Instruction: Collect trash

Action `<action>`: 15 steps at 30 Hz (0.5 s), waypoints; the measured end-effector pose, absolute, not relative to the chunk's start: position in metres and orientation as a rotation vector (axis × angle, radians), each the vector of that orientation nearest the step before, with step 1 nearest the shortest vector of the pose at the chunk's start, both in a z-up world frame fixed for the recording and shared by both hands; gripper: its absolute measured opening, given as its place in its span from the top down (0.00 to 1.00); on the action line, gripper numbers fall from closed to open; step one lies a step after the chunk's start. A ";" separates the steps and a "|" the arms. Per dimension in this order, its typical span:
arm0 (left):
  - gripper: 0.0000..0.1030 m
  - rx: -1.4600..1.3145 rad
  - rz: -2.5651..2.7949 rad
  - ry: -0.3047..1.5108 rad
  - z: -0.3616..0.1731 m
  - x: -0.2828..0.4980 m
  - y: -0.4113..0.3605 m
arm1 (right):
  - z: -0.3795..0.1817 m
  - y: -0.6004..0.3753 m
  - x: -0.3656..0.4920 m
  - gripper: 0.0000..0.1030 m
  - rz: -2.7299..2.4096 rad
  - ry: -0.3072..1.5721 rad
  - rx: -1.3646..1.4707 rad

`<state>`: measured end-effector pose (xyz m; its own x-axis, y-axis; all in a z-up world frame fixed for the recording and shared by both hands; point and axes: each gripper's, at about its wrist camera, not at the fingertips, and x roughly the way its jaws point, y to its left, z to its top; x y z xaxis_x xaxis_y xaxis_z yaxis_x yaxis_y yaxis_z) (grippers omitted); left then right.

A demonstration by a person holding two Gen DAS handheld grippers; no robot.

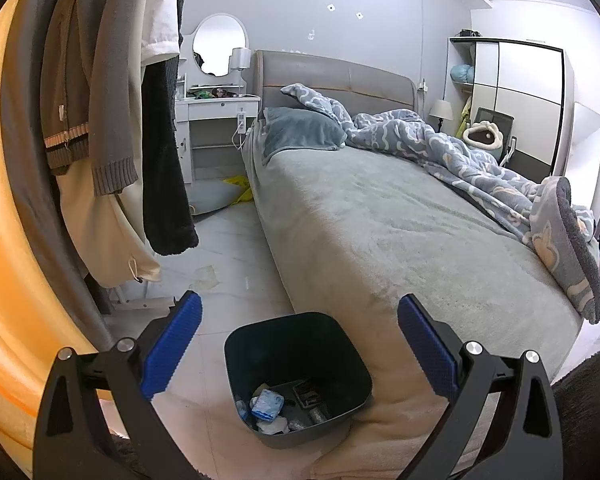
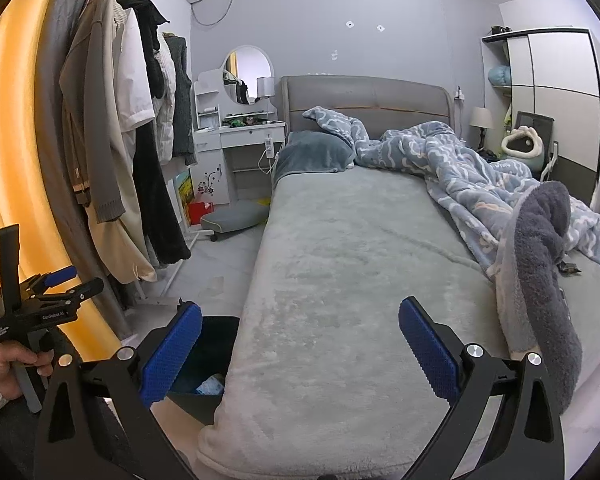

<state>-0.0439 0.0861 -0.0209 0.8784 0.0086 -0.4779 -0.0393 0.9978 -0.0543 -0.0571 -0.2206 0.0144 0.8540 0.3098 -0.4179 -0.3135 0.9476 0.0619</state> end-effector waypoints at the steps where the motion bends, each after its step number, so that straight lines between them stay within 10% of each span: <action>1: 0.03 -0.062 0.024 0.498 -0.021 -0.044 0.085 | 0.015 -0.220 -0.057 0.03 0.328 0.438 -0.008; 15: 0.03 -0.069 0.030 0.503 -0.022 -0.044 0.083 | 0.014 -0.220 -0.057 0.03 0.331 0.441 -0.009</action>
<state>-0.0442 0.0834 -0.0216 0.8757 0.0117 -0.4827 -0.0455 0.9973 -0.0583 -0.0569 -0.2198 0.0144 0.8520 0.3124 -0.4200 -0.3164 0.9466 0.0623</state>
